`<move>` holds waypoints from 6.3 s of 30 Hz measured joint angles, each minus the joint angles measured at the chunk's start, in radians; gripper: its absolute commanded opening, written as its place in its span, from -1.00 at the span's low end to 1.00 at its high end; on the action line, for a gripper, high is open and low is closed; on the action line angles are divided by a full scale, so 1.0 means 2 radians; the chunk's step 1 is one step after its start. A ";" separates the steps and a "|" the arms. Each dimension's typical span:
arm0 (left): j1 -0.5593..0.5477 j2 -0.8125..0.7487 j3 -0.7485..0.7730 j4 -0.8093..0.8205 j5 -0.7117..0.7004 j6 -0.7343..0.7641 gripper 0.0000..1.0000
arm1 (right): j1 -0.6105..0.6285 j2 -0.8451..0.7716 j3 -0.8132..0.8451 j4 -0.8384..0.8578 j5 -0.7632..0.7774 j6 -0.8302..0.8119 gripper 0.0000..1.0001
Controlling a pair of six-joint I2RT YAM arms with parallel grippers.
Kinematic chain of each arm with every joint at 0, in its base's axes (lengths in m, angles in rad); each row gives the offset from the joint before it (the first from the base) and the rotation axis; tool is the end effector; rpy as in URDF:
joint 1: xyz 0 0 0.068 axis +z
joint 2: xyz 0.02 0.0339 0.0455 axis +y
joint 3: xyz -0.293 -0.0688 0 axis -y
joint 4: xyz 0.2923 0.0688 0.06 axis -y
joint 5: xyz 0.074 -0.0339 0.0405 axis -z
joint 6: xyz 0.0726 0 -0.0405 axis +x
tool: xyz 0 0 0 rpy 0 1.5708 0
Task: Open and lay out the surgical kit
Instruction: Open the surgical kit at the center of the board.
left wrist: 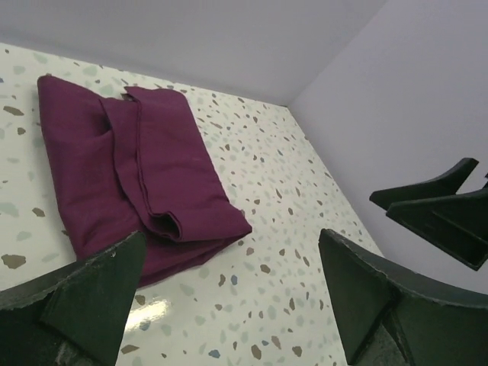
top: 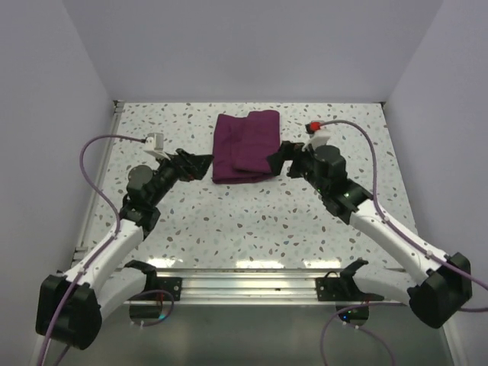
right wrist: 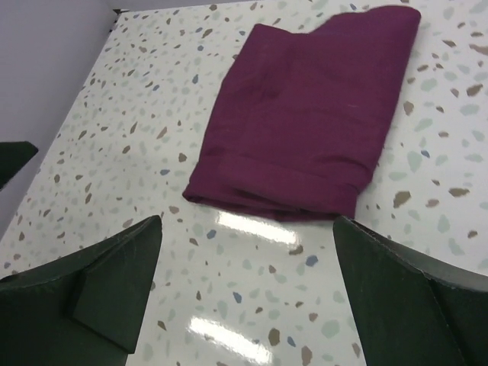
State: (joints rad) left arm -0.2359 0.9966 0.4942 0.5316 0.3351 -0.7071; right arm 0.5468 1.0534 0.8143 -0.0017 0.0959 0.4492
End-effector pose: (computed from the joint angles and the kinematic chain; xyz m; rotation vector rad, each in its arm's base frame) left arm 0.2749 -0.0906 0.2755 -0.1030 1.6284 -0.9940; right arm 0.2730 0.1580 0.3223 -0.0207 1.8543 0.6160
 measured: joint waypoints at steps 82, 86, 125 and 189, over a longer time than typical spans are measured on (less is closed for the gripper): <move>-0.290 0.563 0.513 -0.358 -0.436 0.130 0.99 | -0.106 0.329 0.235 -0.298 0.353 0.091 0.97; -0.291 0.592 0.527 -0.392 -0.455 0.129 0.99 | -0.106 0.257 0.214 -0.298 0.354 0.090 0.97; -0.274 0.521 0.559 -0.481 -0.502 0.106 -0.51 | -0.106 0.210 0.170 -0.279 0.334 0.089 0.97; 0.035 0.453 0.301 -0.257 -0.297 -0.009 -0.38 | -0.106 0.334 0.244 -0.244 0.282 0.027 0.97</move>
State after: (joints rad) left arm -0.1650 1.9022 1.0962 0.0177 -0.2588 -0.7246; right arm 0.3355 1.7218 1.3029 -0.4904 0.6590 0.5034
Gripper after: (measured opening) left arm 0.439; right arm 0.985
